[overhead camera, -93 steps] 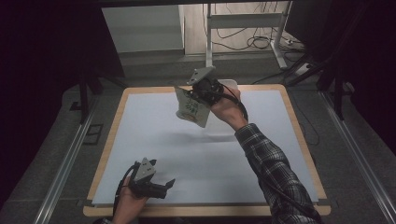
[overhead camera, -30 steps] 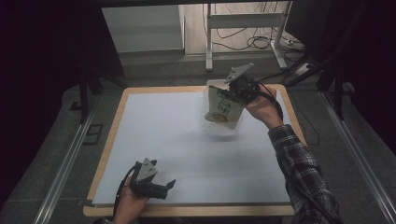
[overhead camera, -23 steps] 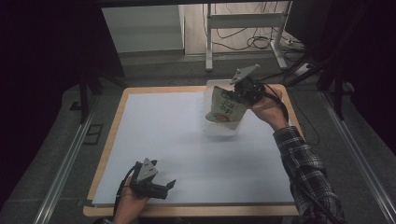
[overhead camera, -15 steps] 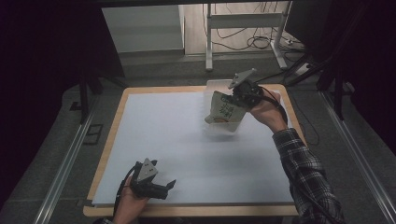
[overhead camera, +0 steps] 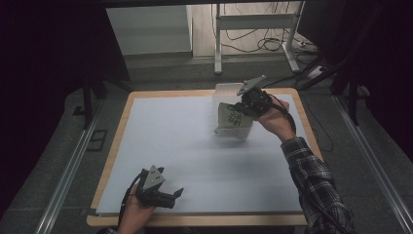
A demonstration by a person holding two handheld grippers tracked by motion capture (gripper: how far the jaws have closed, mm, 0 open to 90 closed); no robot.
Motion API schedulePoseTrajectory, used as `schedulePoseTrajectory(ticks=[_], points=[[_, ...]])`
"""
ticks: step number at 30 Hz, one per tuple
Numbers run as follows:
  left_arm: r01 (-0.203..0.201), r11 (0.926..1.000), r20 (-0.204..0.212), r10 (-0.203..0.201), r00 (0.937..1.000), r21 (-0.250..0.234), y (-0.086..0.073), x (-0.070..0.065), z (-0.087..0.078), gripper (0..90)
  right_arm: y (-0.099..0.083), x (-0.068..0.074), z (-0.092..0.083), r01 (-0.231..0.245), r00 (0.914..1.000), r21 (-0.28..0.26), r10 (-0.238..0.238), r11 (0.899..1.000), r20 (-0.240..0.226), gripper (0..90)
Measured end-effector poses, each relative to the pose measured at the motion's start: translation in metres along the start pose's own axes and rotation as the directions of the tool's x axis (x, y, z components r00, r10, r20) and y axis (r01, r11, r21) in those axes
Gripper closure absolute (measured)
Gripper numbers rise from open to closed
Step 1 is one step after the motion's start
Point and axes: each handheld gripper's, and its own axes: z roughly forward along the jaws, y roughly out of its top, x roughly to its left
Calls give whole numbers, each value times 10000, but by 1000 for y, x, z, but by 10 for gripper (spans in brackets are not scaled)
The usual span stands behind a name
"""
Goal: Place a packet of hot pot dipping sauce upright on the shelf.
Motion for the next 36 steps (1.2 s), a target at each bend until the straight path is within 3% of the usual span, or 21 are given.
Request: schedulePoseTrajectory(ticks=[9,25,32,36], points=[[-24,10000,-14,24,10000,23,0,0,0,13,-5,2,7,-254,9997,-127,253,9996,-59,642],[10,10000,-10,-10,10000,43,0,-1,1,14,-10,-1,2,-928,9957,-613,926,9938,-59,353],[3,10000,-8,-3,10000,54,0,-1,1,14,-16,-7,1,-1762,9842,-613,1749,9824,-267,214],[4,10000,3,-4,10000,66,0,-1,1,14,-19,-8,0,-2307,9721,-632,2271,9710,-594,144]])
